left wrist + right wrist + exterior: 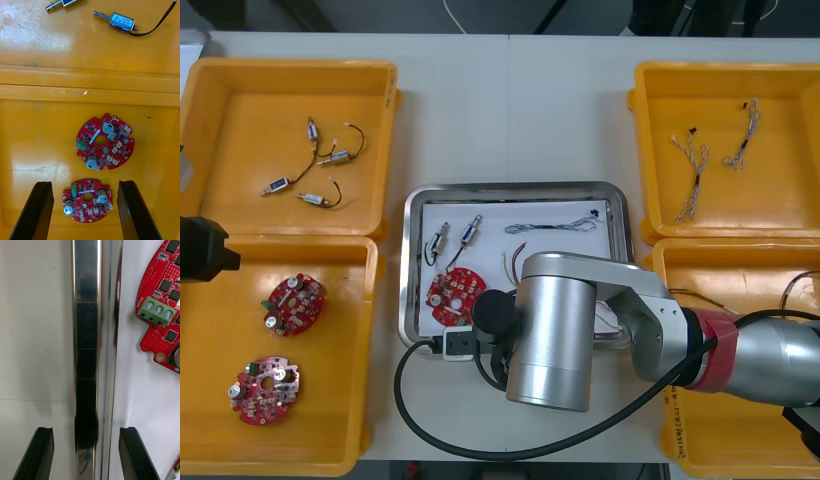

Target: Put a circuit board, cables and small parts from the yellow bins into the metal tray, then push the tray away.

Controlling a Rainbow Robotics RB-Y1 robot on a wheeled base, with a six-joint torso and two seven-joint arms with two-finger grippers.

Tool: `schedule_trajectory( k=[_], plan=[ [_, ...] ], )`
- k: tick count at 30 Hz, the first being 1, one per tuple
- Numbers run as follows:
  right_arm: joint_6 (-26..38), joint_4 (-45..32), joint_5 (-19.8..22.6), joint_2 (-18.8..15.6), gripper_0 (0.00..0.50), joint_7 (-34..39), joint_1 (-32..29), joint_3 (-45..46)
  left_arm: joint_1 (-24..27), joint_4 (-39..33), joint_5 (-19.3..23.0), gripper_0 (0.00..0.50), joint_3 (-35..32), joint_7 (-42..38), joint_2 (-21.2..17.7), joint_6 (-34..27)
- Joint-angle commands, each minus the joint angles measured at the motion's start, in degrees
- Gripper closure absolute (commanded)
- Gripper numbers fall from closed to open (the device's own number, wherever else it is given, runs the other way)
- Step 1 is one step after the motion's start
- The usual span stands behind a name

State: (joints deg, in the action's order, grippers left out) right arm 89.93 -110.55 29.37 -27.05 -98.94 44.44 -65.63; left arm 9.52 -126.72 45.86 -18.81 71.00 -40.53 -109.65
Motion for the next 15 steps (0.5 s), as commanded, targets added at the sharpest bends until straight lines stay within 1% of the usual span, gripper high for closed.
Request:
schedule_trajectory(
  k=[1, 4, 5, 6, 7, 8, 9, 10, 11, 15],
  plan=[
    [-0.19, -0.55, -0.63, 1.38, 0.0, 0.5, 1.08, -0.72, -1.44, -1.77, 0.46, 0.0, -1.85, 3.97, -2.27, -0.35],
    [0.07, -0.55, -1.42, 1.38, 0.0, 0.5, 1.08, -0.72, -1.44, -1.77, 0.46, 0.0, -1.85, 3.97, -2.27, -0.35],
    [0.07, -0.55, -1.51, 1.38, 0.033, 0.5, 1.08, -0.72, -1.44, -1.77, 0.46, 0.0, -1.85, 3.97, -2.27, -0.35],
    [0.16, -0.55, -1.77, 1.38, 0.155, 0.5, 1.17, -0.72, -1.44, -1.77, 0.46, 0.0, -1.85, 3.97, -2.27, -0.35],
    [0.16, -0.55, -2.12, 1.38, 0.295, 0.5, 1.17, -0.72, -1.44, -1.77, 0.46, 0.0, -1.85, 3.97, -2.27, -0.35],
    [0.25, -0.55, -2.38, 1.38, 0.346, 0.5, 1.08, -0.72, -1.44, -1.77, 0.46, 0.0, -1.85, 3.97, -2.27, -0.35],
    [0.33, -0.55, -2.74, 1.38, 0.432, 0.42, 1.08, -0.72, -1.44, -1.77, 0.46, 0.0, -1.85, 3.97, -2.27, -0.35],
    [0.33, -0.55, -2.82, 1.38, 0.481, 0.33, 1.08, -0.72, -1.44, -1.77, 0.46, 0.0, -1.85, 3.97, -2.27, -0.35],
    [0.33, -0.55, -2.91, 1.38, 0.5, 0.24, 1.17, -0.72, -1.44, -1.77, 0.46, 0.0, -1.85, 3.97, -2.27, -0.35],
    [0.51, -0.64, -3.53, 1.38, 0.5, 0.15, 1.17, -0.72, -1.44, -1.77, 0.46, 0.0, -1.85, 3.97, -2.27, -0.35]
  ],
)
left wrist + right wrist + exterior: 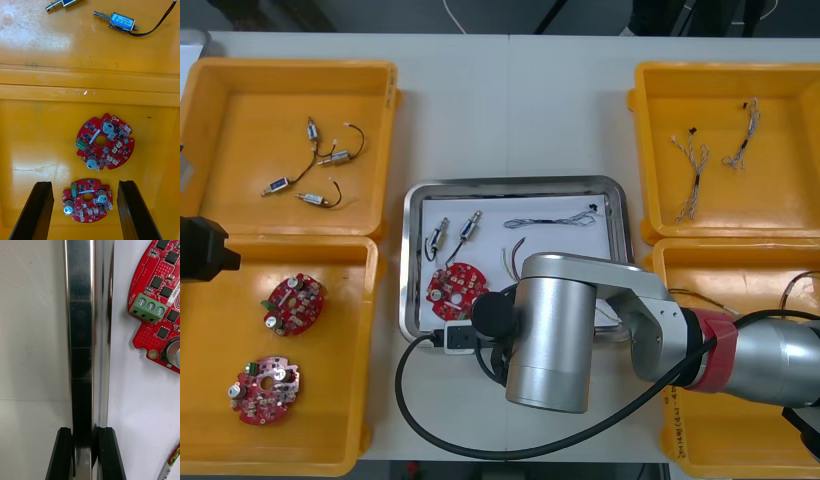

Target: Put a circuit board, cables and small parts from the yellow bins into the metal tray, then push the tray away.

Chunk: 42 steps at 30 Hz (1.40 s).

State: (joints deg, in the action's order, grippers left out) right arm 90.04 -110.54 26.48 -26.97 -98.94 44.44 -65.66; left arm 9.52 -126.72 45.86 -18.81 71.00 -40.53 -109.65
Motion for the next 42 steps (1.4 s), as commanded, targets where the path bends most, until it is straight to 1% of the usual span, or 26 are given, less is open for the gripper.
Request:
schedule_trajectory(
  k=[1, 12, 18, 23, 33, 38, 42],
  plan=[
    [0.4, -0.64, -0.91, 1.31, 0.5, 0.15, 1.17, -0.69, -1.44, -1.77, 0.46, 0.0, -1.84, 3.97, -2.27, -0.35],
    [0.75, -0.64, -1.34, 0.78, 0.5, 0.15, 2.31, -0.69, -1.44, -1.77, 0.46, 0.0, -1.84, 3.97, -2.27, -0.35],
    [0.75, -0.56, -1.26, 0.34, 0.5, -0.11, 4.07, -0.69, -1.44, -1.77, 0.46, 0.0, -1.84, 3.97, -2.27, -0.35],
    [0.75, 1.2, 1.12, 0.43, 0.5, -0.29, 6.88, -0.69, -1.44, -1.77, 0.46, 0.0, -1.84, 3.97, -2.27, -0.35],
    [0.4, 4.63, 1.38, 0.52, 0.5, -1.43, 10.49, -0.69, -1.44, -1.77, 0.46, 0.0, -1.84, 3.97, -2.27, -0.35],
    [-0.31, 7.53, 3.84, 0.96, 0.5, -1.96, 13.48, -0.69, -1.44, -1.77, 0.46, 0.0, -1.84, 3.97, -2.27, -0.35],
    [-0.75, 8.14, 4.1, 1.13, 0.5, -2.4, 14.79, -0.69, -1.44, -1.77, 0.46, 0.0, -1.84, 3.97, -2.27, -0.35]
  ],
)
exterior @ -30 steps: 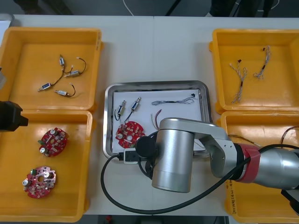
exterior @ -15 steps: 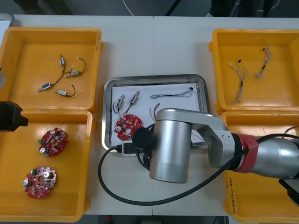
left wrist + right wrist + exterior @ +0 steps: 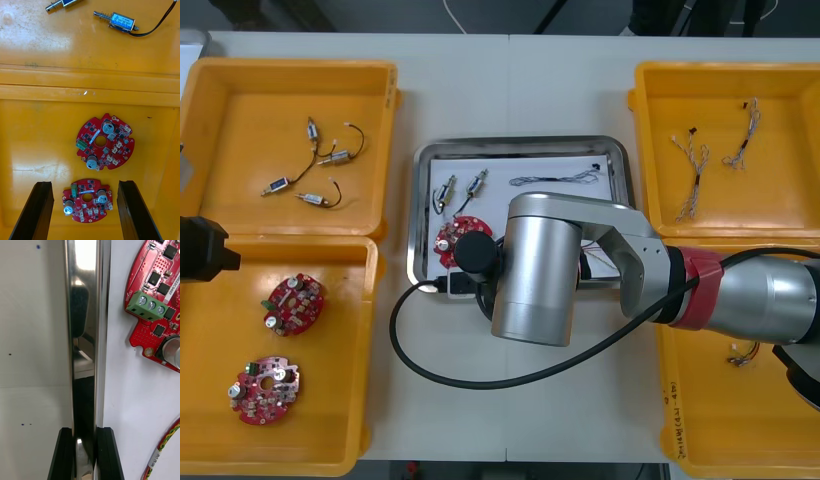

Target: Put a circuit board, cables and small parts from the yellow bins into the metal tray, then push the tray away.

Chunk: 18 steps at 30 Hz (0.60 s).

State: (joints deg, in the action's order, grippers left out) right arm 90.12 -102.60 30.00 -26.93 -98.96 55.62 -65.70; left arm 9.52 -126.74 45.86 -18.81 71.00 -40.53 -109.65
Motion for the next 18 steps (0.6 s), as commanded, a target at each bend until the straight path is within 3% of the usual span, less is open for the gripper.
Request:
schedule_trajectory(
  k=[1, 18],
  plan=[
    [-0.91, 0.38, 0.58, 1.09, 0.5, -2.47, 3.71, -0.66, -1.44, -1.75, 0.46, 0.0, -1.84, 3.97, -2.27, -0.35],
    [-4.25, 8.03, 2.25, 3.47, 0.5, -5.28, 9.33, -0.66, -1.44, -1.75, 0.46, 0.0, -1.84, 3.97, -2.27, -0.35]
  ],
)
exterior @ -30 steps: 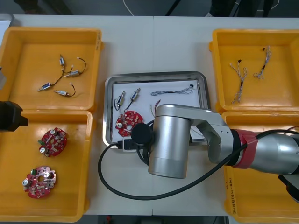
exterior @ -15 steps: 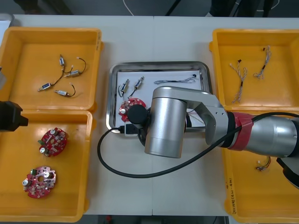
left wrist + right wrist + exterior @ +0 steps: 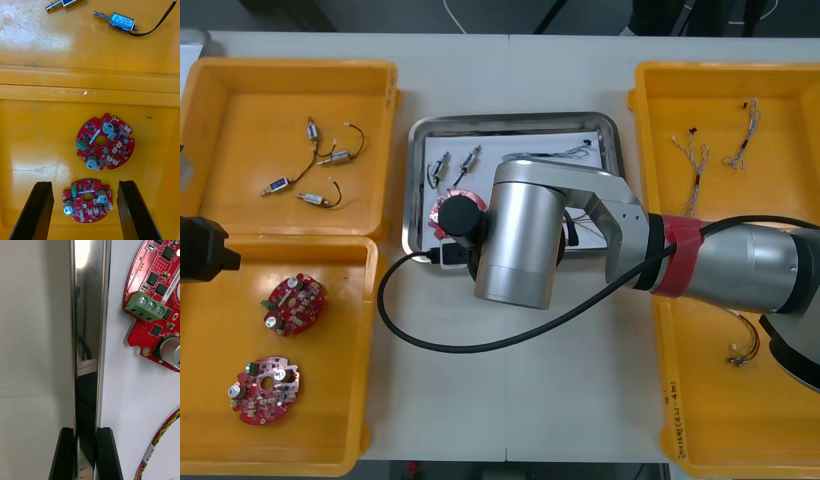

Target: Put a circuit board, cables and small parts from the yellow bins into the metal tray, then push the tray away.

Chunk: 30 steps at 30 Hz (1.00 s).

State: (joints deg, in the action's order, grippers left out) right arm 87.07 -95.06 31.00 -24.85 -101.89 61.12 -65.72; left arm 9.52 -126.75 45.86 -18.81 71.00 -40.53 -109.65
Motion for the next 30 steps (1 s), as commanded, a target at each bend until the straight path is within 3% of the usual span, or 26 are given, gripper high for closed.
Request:
schedule_trajectory(
  k=[1, 30],
  plan=[
    [-1.37, 0.75, 1.43, 1.38, 0.5, -2.44, 4.01, -0.64, -1.44, -1.74, 0.46, 0.0, -1.84, 3.97, -2.27, -0.35],
    [-9.02, 12.53, 3.63, 1.47, 0.5, -6.22, 11.39, -0.64, -1.44, -1.74, 0.46, 0.0, -1.84, 3.97, -2.27, -0.35]
  ],
)
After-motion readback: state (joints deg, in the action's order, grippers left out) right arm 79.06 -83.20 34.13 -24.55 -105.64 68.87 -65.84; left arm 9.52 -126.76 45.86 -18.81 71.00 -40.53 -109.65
